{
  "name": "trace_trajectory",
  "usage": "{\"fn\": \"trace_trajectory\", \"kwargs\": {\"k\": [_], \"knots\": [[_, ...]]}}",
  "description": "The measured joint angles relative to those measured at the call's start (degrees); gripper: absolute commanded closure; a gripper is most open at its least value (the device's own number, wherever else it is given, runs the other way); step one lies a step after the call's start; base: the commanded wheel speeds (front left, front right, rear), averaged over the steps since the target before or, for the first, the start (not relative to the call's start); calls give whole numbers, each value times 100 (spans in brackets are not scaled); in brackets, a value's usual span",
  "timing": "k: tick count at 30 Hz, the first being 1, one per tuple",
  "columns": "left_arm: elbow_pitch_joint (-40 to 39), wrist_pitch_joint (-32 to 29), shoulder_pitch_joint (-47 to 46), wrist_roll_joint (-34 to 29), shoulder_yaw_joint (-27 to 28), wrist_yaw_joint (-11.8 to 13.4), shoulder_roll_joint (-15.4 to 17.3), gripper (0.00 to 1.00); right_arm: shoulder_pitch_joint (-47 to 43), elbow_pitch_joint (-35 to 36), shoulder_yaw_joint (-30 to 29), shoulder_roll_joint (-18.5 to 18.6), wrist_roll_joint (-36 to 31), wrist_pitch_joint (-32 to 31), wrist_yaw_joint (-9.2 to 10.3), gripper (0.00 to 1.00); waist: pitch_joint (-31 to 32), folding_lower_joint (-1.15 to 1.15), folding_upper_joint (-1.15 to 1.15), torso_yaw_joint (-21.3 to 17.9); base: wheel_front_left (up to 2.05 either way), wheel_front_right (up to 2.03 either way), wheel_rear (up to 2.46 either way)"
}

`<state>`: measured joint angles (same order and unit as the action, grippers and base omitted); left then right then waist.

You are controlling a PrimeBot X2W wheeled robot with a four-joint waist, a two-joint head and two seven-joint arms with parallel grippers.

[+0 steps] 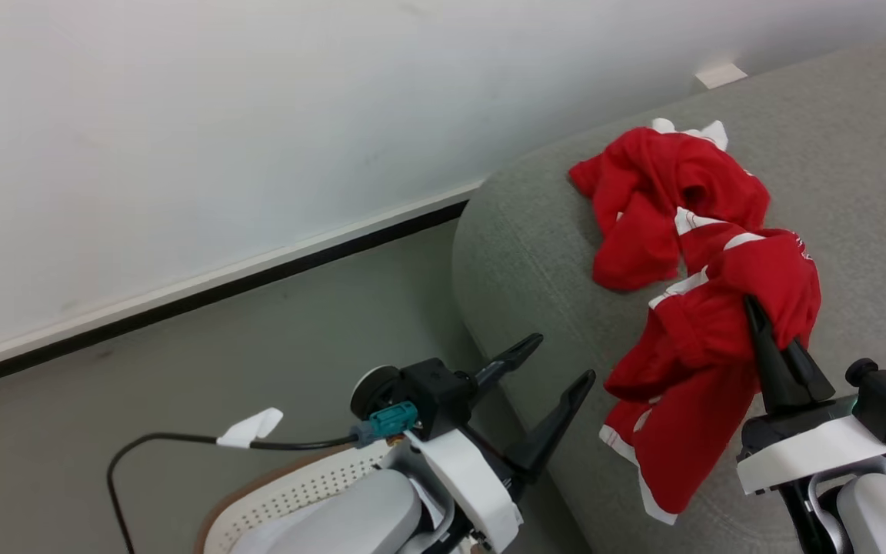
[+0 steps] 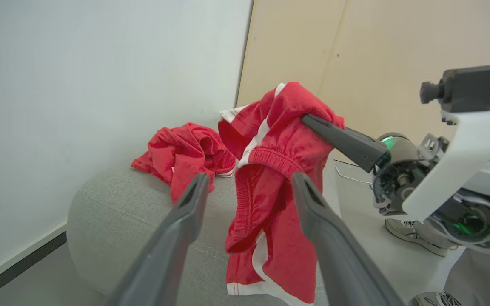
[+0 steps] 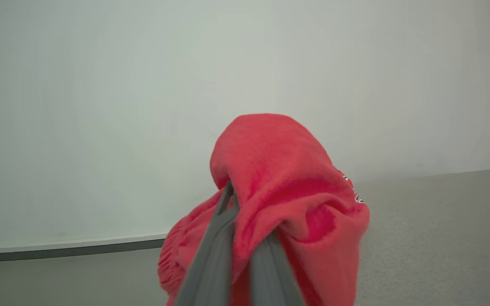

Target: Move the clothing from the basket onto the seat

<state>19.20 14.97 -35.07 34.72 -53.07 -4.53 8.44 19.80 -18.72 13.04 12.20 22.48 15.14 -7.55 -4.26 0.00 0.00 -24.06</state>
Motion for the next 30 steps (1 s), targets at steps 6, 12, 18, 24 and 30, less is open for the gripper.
{"fn": "trace_trajectory", "kwargs": {"k": [6, 12, 18, 24, 30], "knots": [[87, 10, -38, -185, 29, 1, 12, 0, -63, 154, -63, -63, -18, 0, 0, 100, -162, 0, 0, -413, 0, 0, 0], [98, 10, -83, -280, 94, -23, -4, 0, -75, 246, -123, -81, -18, 0, 0, 100, -297, 0, 0, -545, 0, 0, 0], [123, 10, -83, -356, 162, -74, -22, 0, 37, 354, -169, -13, -13, 0, 0, 100, -334, 0, 0, -464, 0, 0, 0], [127, 15, -116, -459, 224, -101, -45, 0, 612, 401, -196, 428, 91, 0, -1, 100, -463, 0, 0, -314, 0, 0, 0], [142, 15, -219, -504, 213, -143, -37, 0, 1362, 37, -277, 1027, 433, 0, -1, 100, -746, 0, 0, -122, 0, 0, 0]]}}
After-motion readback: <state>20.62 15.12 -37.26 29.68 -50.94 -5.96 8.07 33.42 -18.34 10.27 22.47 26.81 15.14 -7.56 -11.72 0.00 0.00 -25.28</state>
